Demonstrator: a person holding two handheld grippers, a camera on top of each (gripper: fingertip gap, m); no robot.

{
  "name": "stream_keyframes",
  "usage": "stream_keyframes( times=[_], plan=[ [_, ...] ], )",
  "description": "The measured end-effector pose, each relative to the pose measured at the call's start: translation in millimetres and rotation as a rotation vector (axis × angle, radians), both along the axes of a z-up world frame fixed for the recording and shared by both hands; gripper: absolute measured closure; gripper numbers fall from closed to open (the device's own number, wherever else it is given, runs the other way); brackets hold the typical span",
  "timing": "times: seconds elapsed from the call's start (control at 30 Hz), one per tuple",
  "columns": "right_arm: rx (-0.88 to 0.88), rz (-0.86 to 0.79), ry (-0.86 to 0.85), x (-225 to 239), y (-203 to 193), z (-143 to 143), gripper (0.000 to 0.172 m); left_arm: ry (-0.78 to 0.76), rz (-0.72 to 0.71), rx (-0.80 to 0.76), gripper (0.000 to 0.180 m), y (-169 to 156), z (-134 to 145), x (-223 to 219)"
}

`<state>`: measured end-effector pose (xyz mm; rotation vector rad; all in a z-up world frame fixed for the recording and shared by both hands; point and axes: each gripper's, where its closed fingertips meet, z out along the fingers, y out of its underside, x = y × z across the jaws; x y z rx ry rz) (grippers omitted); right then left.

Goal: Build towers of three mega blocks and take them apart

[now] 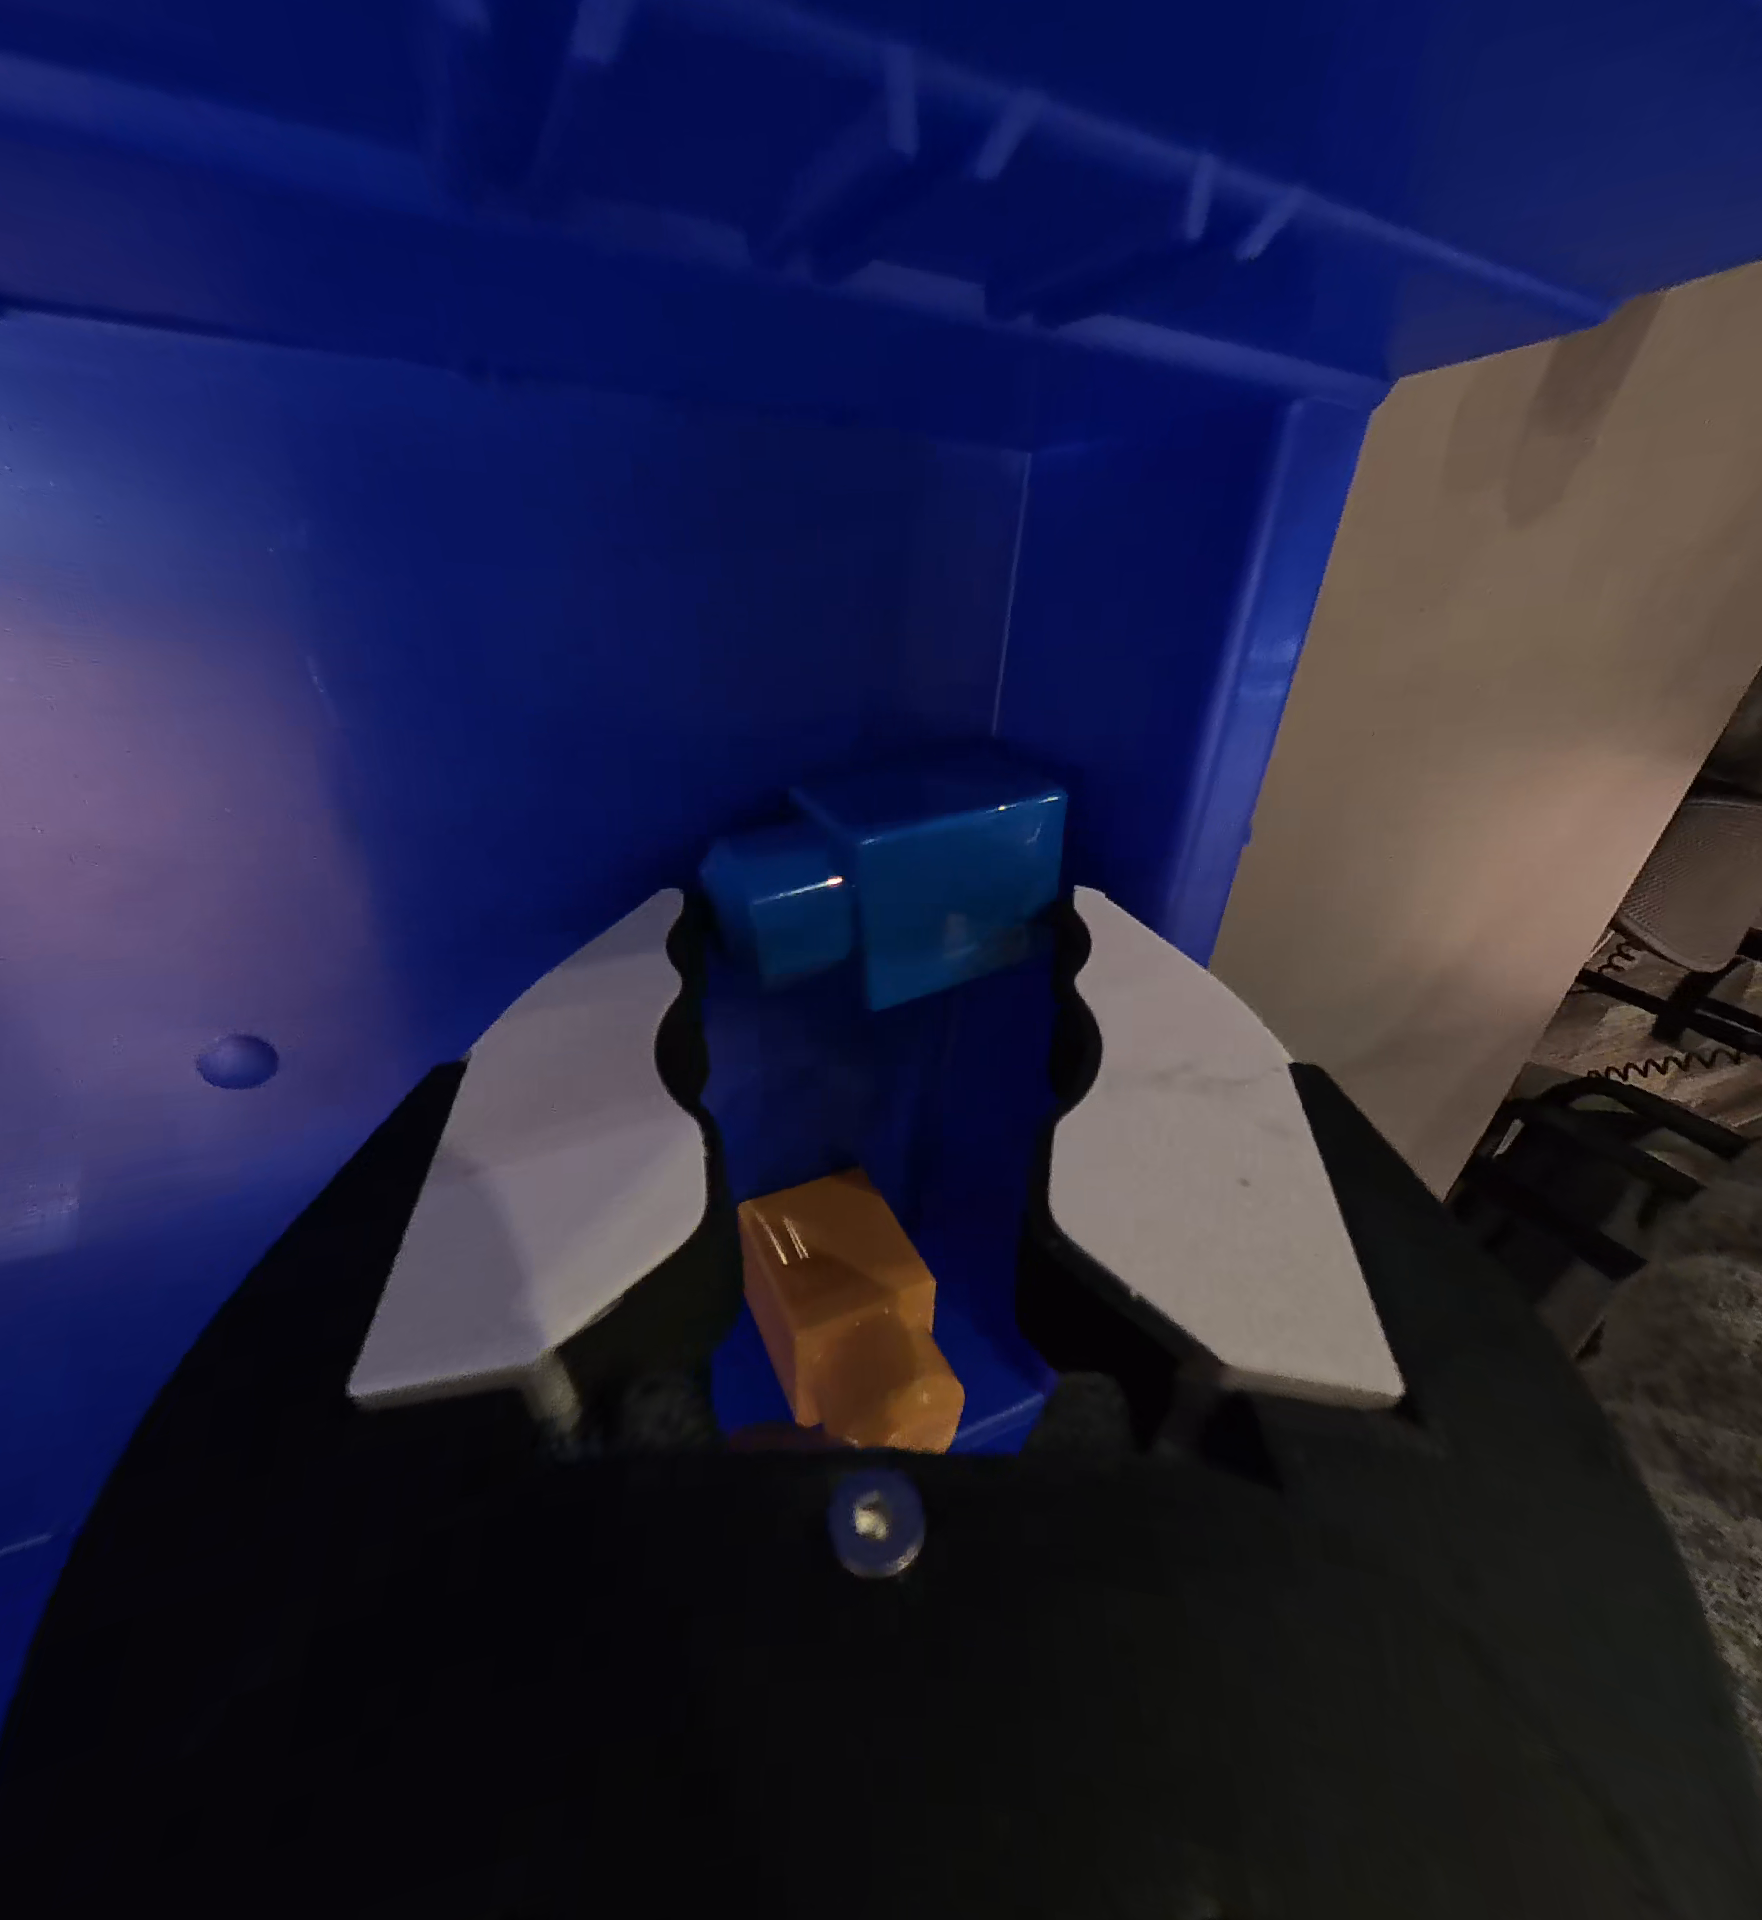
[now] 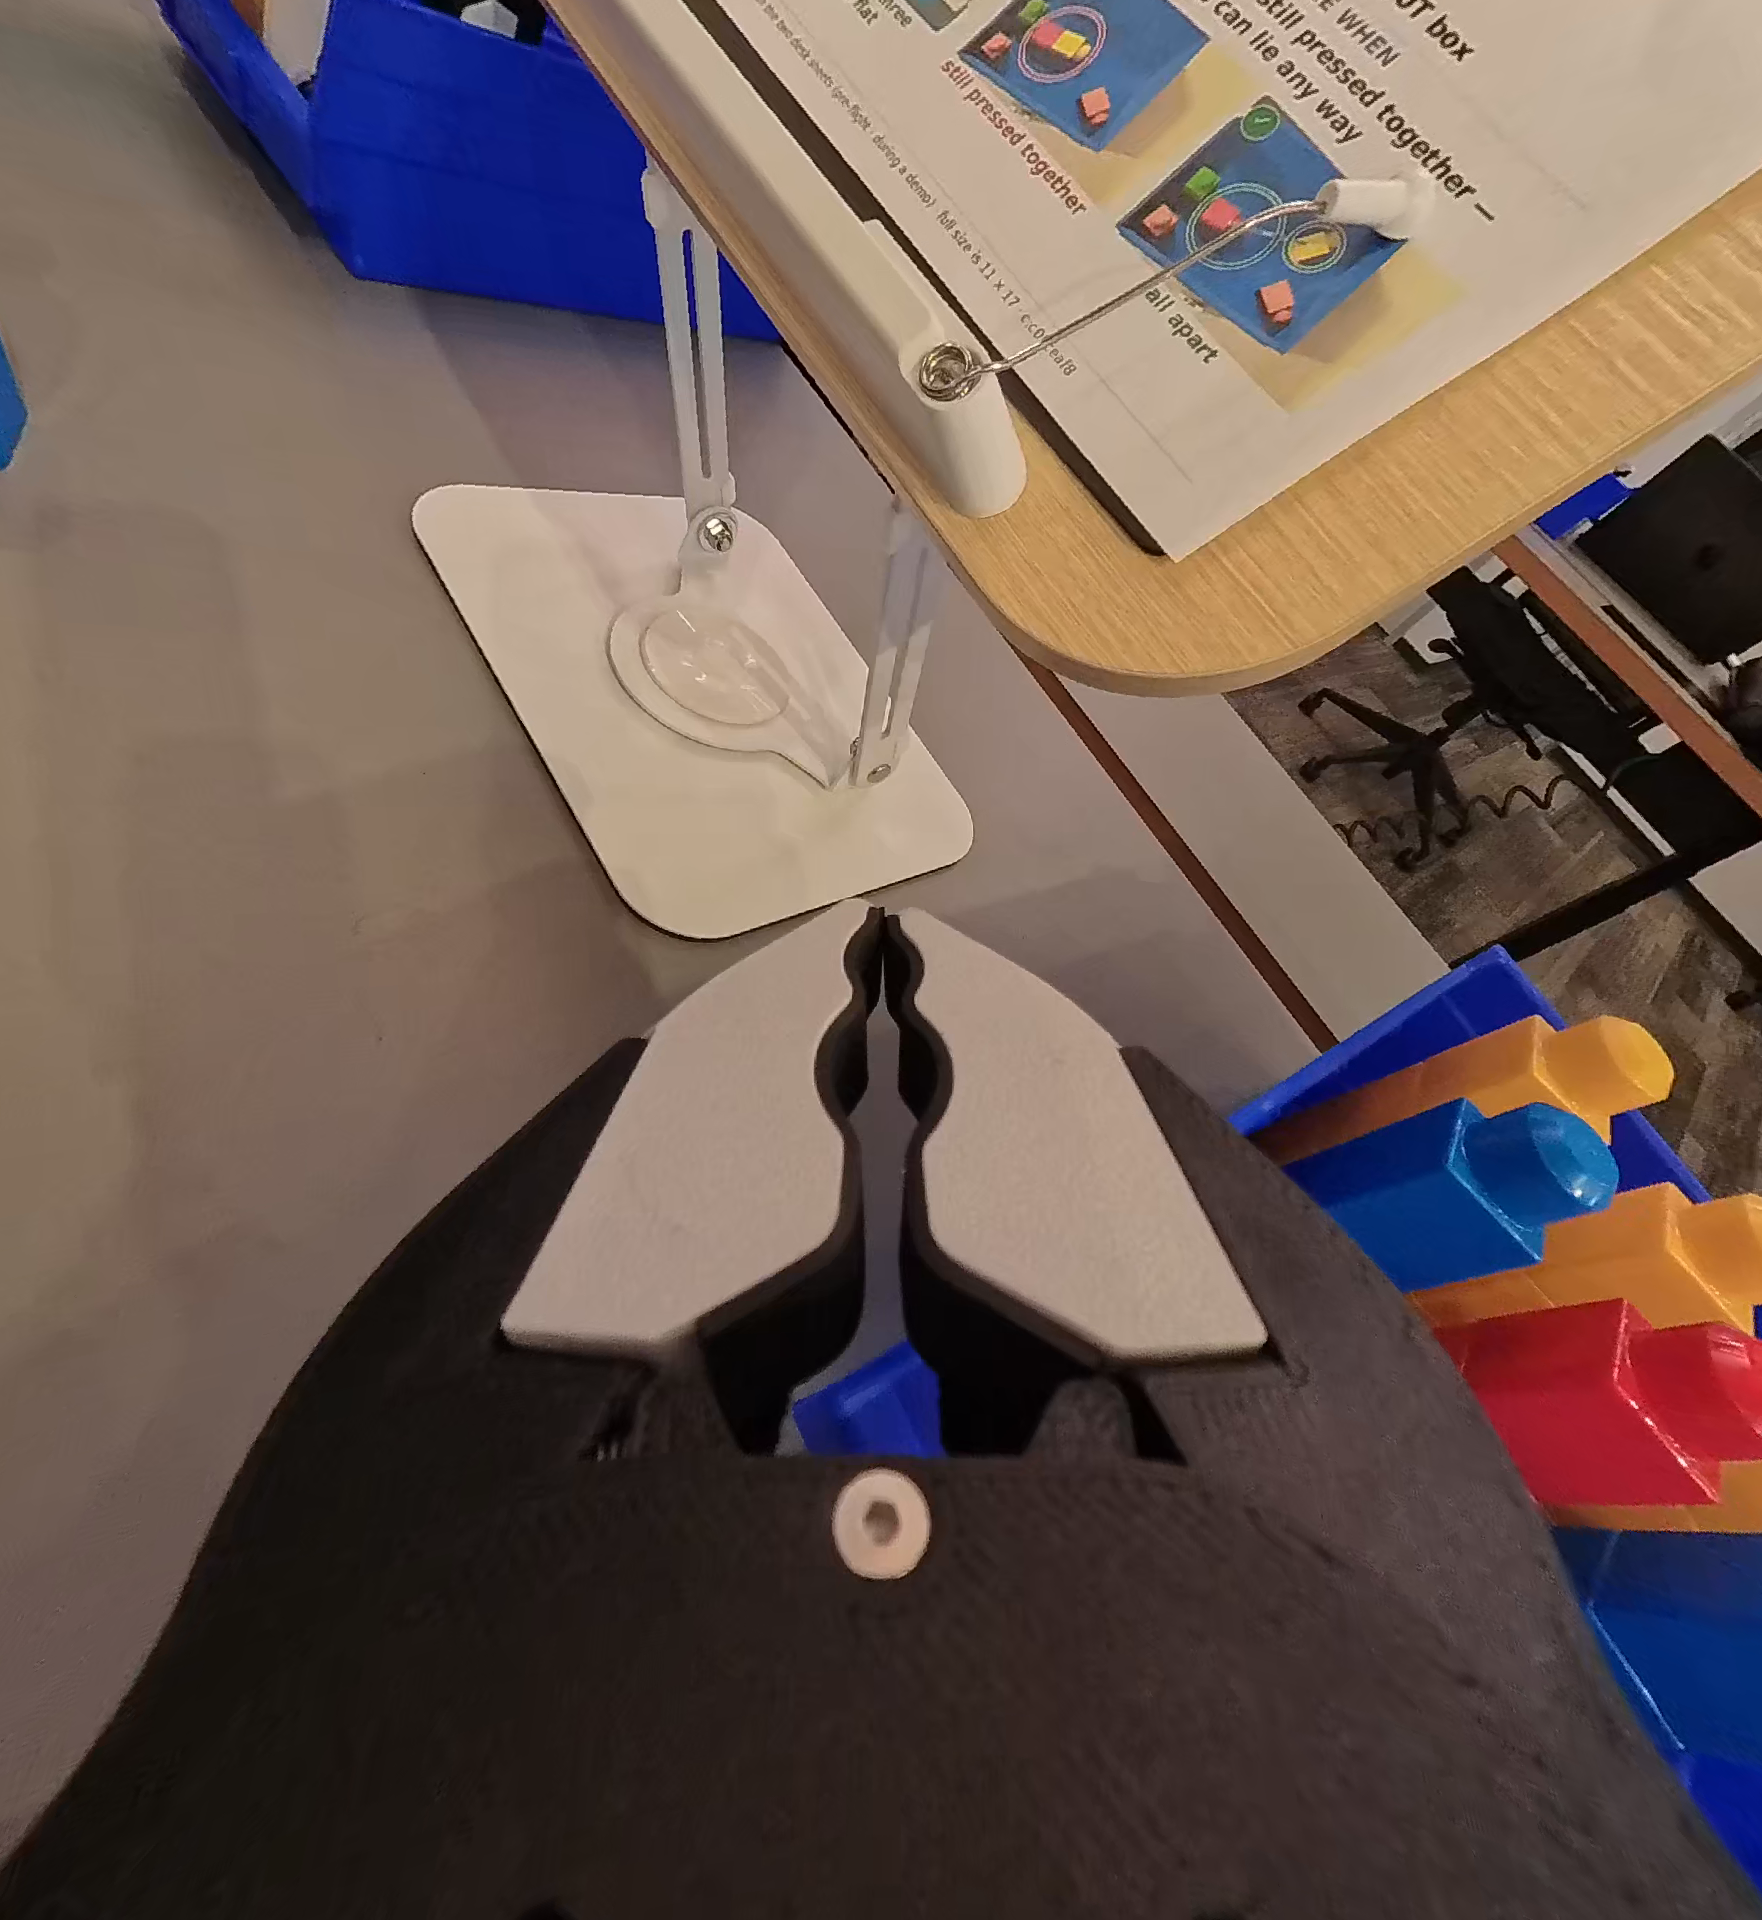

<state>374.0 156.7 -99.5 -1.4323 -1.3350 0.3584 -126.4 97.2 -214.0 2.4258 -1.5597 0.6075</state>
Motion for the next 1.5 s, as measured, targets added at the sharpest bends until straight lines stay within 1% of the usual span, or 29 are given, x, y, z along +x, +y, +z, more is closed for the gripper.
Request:
stream_keyframes(
  times=[0.1, 0.2, 0.27, 0.3, 0.33, 0.4, 0.47, 0.57, 0.6, 0.63, 0.67, 0.73, 0.77, 0.8, 0.87, 0.9, 1.0, 1.13, 1.2, 1.27, 1.37, 1.43, 1.5],
  plan=[
    [0.002, -0.001, 0.003, 0.5, 0.1, 0.9, 0.172, -0.004, -0.016, 0.052, 0.117, 2.2, 1.1, 2.0],
    [0.003, 0.000, 0.000, 0.2, -0.1, 0.7, 0.172, 0.009, -0.025, 0.163, 0.117, 7.5, 4.4, 2.1],
    [0.003, 0.001, 0.000, 0.1, -0.2, 0.7, 0.172, 0.035, -0.009, 0.270, 0.117, 16.2, 8.1, -0.4],
    [0.004, 0.001, 0.000, 0.0, -0.3, 0.9, 0.172, 0.006, 0.001, 0.317, 0.117, 18.7, 13.4, 3.6],
    [0.004, 0.002, 0.000, -0.1, -0.4, 1.0, 0.172, -0.002, 0.021, 0.398, 0.117, 26.2, 19.8, 4.7],
    [0.005, 0.001, 0.001, 0.0, -0.3, 1.3, 0.172, 0.014, 0.043, 0.522, 0.118, 31.5, 34.8, 3.8],
    [0.006, 0.000, 0.001, 0.2, -0.3, 1.6, 0.172, 0.033, 0.069, 0.695, 0.118, 37.0, 57.0, 6.9],
    [0.007, -0.001, 0.002, 0.3, -0.4, 1.8, 0.172, 0.029, 0.068, 0.957, 0.118, 26.0, 100.2, 29.2],
    [0.008, -0.001, 0.001, 0.2, -0.2, 1.7, 0.172, 0.020, 0.056, 1.018, 0.118, 15.2, 111.4, 41.6],
    [0.009, -0.001, 0.000, 0.0, -0.4, 1.8, 0.172, 0.030, 0.028, 1.112, 0.118, 5.7, 122.2, 53.4],
    [0.010, 0.000, 0.002, -0.4, -0.7, 2.2, 0.172, 0.052, 0.011, 1.181, 0.118, -5.1, 128.8, 64.0],
    [0.011, 0.001, 0.002, -0.7, -1.0, 2.3, 0.172, 0.029, -0.019, 1.248, 0.118, -29.8, 128.5, 91.5],
    [0.013, 0.001, 0.002, -0.7, -1.1, 2.6, 0.172, 0.006, -0.030, 1.259, 0.117, -41.4, 122.0, 104.9],
    [0.015, 0.002, 0.004, -1.0, -1.7, 3.3, 0.172, 0.022, -0.040, 1.258, 0.118, -50.0, 111.7, 112.6],
    [0.018, 0.002, 0.007, -1.2, -2.1, 4.1, 0.172, 0.105, -0.094, 1.243, 0.118, -61.3, 86.1, 117.9],
    [0.021, 0.000, 0.005, -1.0, -2.2, 4.1, 0.172, 0.113, -0.129, 1.216, 0.118, -67.7, 72.4, 122.6],
    [0.027, 0.002, 0.009, -1.2, -3.6, 5.5, 0.172, 0.145, -0.168, 1.218, 0.118, -72.9, 51.6, 131.3],
    [0.043, 0.029, 0.037, -6.9, -11.3, 13.6, 0.172, 0.140, -0.161, 1.270, 0.118, -70.3, 50.0, 139.2],
    [0.044, 0.051, 0.054, -14.4, -17.9, 17.8, 0.172, 0.152, -0.163, 1.301, 0.118, -67.0, 52.7, 140.8],
    [0.027, 0.093, 0.094, -28.2, -28.0, 24.3, 0.172, 0.151, -0.142, 1.344, 0.118, -62.9, 61.7, 144.5],
    [-0.044, 0.154, 0.151, -62.0, -46.1, 28.6, 0.172, 0.160, -0.124, 1.395, 0.118, -57.2, 76.4, 148.8],
    [-0.111, 0.198, 0.205, -93.8, -62.4, 30.0, 0.172, 0.151, -0.126, 1.415, 0.118, -56.0, 83.0, 156.7],
    [-0.180, 0.226, 0.225, -128.9, -78.2, 26.5, 0.171, 0.175, -0.147, 1.452, 0.118, -53.8, 89.3, 164.2]
  ],
)
